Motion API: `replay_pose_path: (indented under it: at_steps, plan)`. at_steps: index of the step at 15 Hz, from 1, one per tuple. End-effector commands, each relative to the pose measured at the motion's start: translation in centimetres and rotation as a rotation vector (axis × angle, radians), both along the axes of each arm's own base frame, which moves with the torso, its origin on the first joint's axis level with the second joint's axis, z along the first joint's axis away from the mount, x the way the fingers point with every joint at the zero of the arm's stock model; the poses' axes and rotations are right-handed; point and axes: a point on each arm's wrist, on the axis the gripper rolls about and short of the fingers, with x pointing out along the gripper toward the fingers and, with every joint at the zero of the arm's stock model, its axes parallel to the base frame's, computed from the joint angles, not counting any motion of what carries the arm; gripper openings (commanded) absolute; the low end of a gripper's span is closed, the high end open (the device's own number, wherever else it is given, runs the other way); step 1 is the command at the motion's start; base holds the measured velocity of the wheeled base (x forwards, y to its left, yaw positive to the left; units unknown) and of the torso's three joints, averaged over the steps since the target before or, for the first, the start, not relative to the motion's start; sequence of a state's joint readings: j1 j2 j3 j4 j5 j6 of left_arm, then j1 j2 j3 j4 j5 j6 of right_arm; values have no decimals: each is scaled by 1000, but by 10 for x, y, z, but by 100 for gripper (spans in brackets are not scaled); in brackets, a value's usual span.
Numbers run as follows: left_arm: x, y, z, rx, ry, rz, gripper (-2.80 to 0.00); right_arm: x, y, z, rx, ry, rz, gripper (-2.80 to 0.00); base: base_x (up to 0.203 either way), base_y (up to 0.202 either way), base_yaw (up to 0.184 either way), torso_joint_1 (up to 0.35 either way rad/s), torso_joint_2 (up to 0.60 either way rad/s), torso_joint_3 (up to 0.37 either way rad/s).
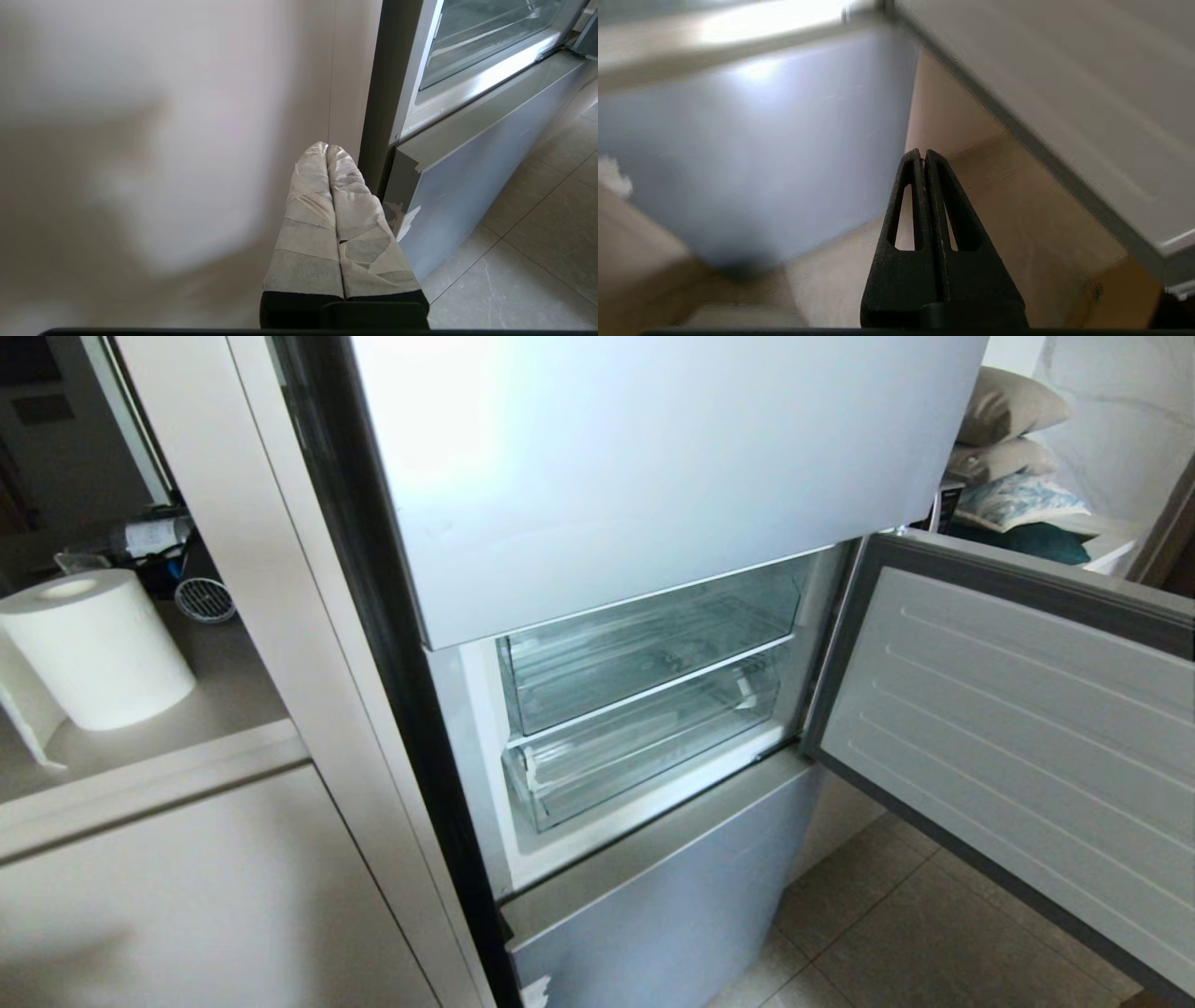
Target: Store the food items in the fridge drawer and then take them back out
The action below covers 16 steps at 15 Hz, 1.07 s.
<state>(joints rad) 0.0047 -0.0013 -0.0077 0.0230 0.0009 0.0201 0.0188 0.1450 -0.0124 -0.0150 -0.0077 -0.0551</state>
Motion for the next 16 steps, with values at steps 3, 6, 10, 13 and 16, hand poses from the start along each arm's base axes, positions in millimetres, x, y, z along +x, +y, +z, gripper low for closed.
replay_pose_path:
  at_steps: [3, 6, 10, 13, 16]
  plan:
    - [0, 0, 0, 0, 1, -1, -280, -11, 1, -7, 41, -124, -16, -280, 0, 0, 0, 0, 0, 0]
    - [0, 0, 0, 0, 1, 1, -280, -11, 1, -7, 41, -124, -16, -280, 0, 0, 0, 0, 0, 0]
    - [0, 0, 0, 0, 1, -1, -280, -11, 1, -7, 41, -124, -18, -280, 0, 0, 0, 0, 0, 0]
    - [0, 0, 0, -5, 1, 2, -280, -11, 1, -7, 41, -124, -17, -280, 0, 0, 0, 0, 0, 0]
    - [0, 0, 0, -5, 1, -1, -280, -11, 1, -7, 41, -125, -16, -280, -152, 0, 0, 12, 2, 1]
